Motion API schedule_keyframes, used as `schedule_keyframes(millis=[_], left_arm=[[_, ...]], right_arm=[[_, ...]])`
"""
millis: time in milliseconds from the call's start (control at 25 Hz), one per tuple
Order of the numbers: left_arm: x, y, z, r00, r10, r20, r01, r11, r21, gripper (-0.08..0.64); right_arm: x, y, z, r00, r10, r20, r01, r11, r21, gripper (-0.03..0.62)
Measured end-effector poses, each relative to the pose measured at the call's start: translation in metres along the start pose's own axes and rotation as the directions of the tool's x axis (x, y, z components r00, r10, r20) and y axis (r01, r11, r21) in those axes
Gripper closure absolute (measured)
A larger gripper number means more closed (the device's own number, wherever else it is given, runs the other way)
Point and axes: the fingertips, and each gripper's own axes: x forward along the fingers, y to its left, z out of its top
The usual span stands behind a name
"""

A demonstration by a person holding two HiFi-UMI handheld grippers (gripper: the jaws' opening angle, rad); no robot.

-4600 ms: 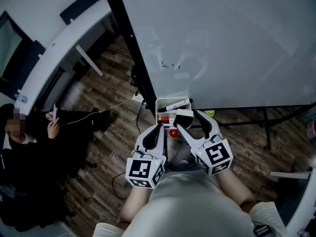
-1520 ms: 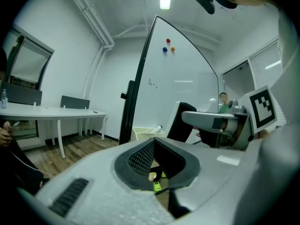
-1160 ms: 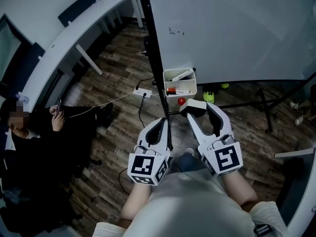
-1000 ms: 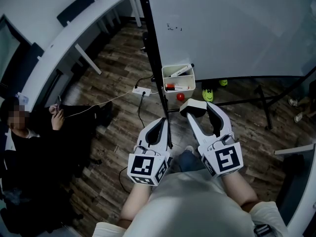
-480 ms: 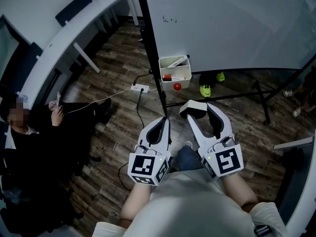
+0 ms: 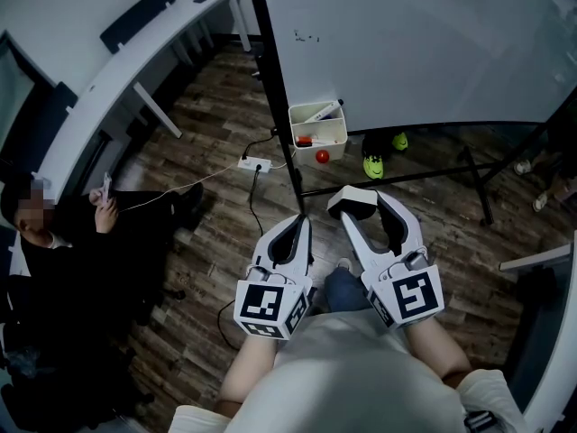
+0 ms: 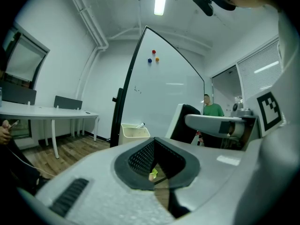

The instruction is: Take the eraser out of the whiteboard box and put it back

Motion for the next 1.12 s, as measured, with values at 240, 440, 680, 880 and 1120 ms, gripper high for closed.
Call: schedule_keyframes(millis=[240,440,680,880,1120], left_arm=[[0.002,0.001,0.001,1.000,-0.006,-0.003,0.006,1.000,0.005,0.555],[0.003,0.003,0.000,1.000,-0.008,-0.003,0.008,1.000,0.003,0.555],[0.005,0.007,0.000,1.000,-0.007,-0.009,0.007,1.000,0.000,0.555],[0.012,0.016,0.001,1.000,-0.002,-0.011,0.002,1.000,-0.002,0.555],[0.024,0.028,0.002,1.000,-0.002,-0.017,0.002,1.000,-0.003,0.555]], right_arm=[[0.002,-0.003,0.004,0.999,-0.028,-0.020,0.028,1.000,0.004,0.380],[0.004,-0.002,0.002,1.000,-0.017,-0.008,0.017,1.000,-0.001,0.380],[0.011,0.000,0.005,1.000,-0.012,-0.006,0.012,1.000,0.011,0.380],[0.022,-0.004,0.004,1.000,-0.015,-0.005,0.015,1.000,0.002,0.380],[0.039,-0.010,0.002,1.000,-0.020,-0.005,0.020,1.000,0.006,0.380]])
